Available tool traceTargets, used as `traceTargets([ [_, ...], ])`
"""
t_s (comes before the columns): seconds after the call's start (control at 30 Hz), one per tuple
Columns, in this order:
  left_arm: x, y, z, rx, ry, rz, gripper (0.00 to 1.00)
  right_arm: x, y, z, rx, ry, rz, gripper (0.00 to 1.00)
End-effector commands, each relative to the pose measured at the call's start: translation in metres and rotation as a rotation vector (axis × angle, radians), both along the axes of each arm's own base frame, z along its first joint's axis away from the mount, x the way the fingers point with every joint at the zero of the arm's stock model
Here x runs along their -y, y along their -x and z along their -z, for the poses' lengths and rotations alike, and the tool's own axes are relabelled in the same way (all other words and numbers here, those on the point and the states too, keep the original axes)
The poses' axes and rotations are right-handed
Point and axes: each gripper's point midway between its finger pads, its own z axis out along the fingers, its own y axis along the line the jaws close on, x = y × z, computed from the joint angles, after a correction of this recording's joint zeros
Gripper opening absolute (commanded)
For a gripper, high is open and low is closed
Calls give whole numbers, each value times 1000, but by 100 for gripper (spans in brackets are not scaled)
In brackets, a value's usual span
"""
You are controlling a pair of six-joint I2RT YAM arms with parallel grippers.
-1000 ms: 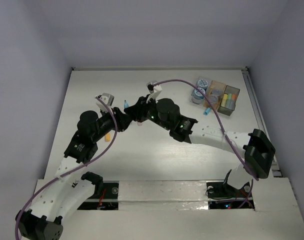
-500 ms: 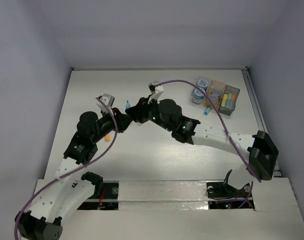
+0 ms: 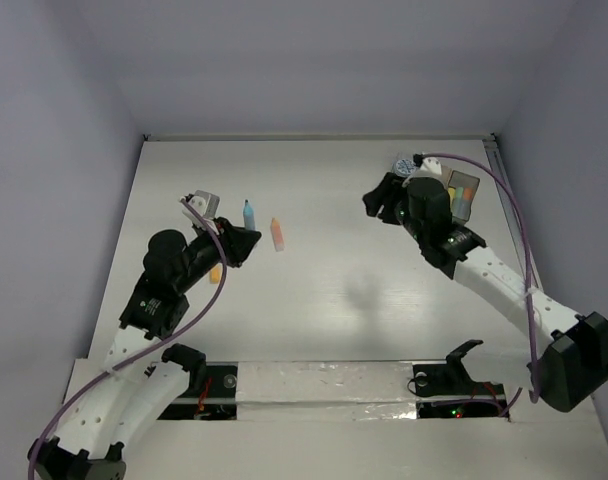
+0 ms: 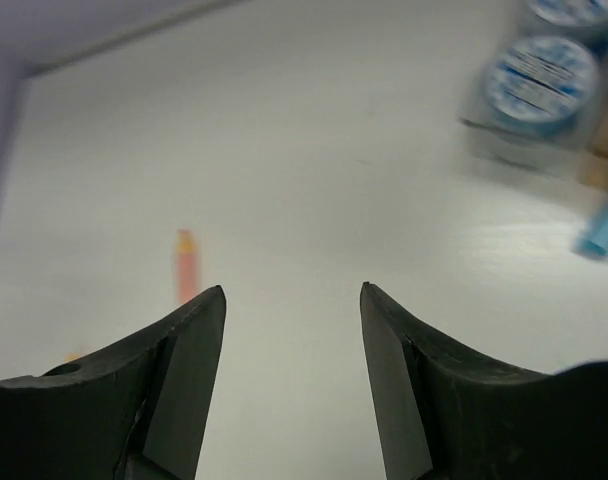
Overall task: Sort the stationery into containers
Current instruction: Move the pen cap to the center of the board.
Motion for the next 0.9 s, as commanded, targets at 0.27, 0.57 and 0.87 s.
traceTargets([
  [0.27, 10, 18, -23, 94, -2, 57, 0, 147, -39, 155, -430, 261, 376, 67],
  [0.57, 15, 24, -24, 102, -9, 78, 0, 169, -70, 185, -494, 217, 405, 63],
  [0.87, 16, 20, -22, 94, -19, 74, 0, 179, -86, 207, -512, 163, 430, 58],
])
